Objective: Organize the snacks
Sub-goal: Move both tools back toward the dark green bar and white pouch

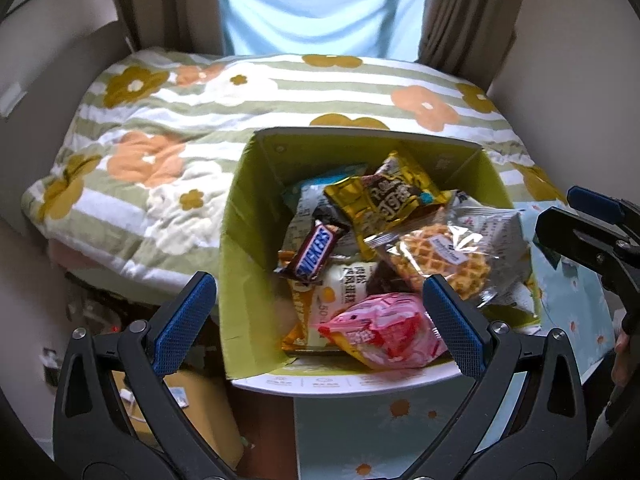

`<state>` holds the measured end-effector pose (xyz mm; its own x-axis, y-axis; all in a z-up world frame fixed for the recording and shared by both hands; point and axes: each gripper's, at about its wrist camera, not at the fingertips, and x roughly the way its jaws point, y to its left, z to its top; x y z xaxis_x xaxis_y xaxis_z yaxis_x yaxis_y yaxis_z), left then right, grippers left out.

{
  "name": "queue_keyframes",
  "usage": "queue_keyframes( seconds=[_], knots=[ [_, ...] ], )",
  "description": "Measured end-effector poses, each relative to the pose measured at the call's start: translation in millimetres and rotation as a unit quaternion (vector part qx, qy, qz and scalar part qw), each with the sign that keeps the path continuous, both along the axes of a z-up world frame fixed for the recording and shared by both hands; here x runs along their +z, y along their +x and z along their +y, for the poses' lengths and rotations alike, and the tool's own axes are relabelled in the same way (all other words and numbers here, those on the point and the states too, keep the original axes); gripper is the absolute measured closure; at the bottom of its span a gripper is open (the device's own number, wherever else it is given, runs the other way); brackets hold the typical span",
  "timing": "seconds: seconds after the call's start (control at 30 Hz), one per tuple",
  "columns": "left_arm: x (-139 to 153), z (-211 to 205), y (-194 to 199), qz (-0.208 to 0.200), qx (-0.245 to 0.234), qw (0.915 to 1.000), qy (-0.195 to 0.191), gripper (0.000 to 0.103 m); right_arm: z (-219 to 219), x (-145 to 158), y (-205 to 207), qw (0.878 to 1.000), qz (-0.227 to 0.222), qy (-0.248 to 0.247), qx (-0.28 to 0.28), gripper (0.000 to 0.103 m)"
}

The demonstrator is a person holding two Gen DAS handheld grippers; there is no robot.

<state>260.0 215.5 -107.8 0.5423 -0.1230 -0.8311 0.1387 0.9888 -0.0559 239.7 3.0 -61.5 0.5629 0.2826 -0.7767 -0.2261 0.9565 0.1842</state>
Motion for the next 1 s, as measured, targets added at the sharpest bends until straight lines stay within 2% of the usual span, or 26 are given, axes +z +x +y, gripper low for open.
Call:
queue_keyframes(
  seconds=[0.2, 0.4, 0.57, 0.7, 1.0],
  knots=[
    [12.1, -26.9, -2.2, -0.012, -0.015, 0.9997, 0.011, 0.001, -28.1, 8.6, -12.0, 1.000, -0.010, -0.001, -0.026, 0.002],
    [27.2, -81.4, -4.3, -0.026, -0.039, 0.9987, 0.021, 0.001, -79.2, 19.8, -25.2, 0.998, -0.024, 0.001, -0.055, 0.002],
    [36.6, -146.9, -11.4, -0.037, -0.057, 0.9976, 0.017, 0.001, -144.0, 25.5, -43.7, 0.996, -0.034, 0.000, -0.079, 0.002],
    [35.7, -212.3, -17.7, -0.034, -0.077, 0.9965, 0.000, 0.001, -211.9, 24.0, -59.2, 0.994, -0.028, -0.002, -0.106, 0.002],
    [-1.4, -349.4, -19.3, 0.004, -0.105, 0.9942, -0.024, 0.001, -332.3, -4.6, -79.4, 0.987, 0.004, -0.019, -0.158, 0.002]
  ],
)
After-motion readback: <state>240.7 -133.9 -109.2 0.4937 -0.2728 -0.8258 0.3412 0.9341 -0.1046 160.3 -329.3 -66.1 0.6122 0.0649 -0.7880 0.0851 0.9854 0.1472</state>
